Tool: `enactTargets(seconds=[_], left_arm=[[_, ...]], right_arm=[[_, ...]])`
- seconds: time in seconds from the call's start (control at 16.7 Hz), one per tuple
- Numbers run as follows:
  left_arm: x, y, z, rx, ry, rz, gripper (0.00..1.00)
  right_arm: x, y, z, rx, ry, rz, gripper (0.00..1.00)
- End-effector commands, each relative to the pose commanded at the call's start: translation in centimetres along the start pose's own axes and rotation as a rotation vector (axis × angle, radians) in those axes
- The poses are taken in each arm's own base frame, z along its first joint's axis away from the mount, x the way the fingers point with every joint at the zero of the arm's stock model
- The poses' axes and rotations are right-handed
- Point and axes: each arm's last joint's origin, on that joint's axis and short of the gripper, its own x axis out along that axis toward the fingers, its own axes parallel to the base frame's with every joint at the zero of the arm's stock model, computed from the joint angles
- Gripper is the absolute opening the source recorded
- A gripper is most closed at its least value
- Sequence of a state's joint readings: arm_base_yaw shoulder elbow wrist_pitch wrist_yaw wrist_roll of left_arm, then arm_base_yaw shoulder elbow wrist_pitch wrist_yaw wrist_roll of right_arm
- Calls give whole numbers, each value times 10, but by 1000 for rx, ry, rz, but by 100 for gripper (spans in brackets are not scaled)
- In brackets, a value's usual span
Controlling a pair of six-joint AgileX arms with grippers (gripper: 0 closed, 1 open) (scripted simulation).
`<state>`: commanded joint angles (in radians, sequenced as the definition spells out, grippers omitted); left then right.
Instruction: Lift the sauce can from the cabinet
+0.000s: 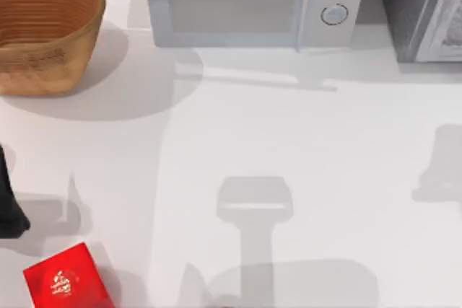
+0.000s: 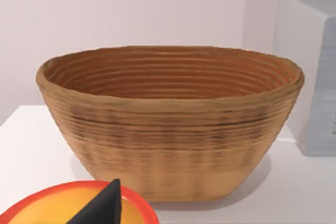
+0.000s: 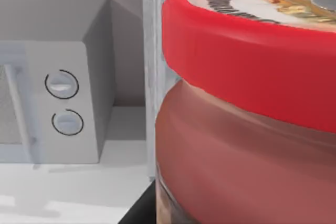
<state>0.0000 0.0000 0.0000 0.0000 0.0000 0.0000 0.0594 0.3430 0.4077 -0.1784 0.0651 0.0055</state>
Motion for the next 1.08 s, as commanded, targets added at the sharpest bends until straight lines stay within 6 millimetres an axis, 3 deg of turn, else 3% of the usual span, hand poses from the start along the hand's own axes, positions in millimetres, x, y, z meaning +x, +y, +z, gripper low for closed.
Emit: enactTargets(seconds=[0.18, 0.42, 0.84, 1.08], left_arm=[[0, 0, 0, 0, 0, 0, 100], [0, 0, 0, 0, 0, 0, 100], [0, 0, 0, 0, 0, 0, 100], [0, 0, 0, 0, 0, 0, 100]], right_arm=[[-2, -3, -55, 4, -40, 2, 0], [0, -5, -90, 5, -105, 5, 0], [1, -5, -95, 7, -106, 8, 0], [2, -5, -74, 1, -159, 45, 0]])
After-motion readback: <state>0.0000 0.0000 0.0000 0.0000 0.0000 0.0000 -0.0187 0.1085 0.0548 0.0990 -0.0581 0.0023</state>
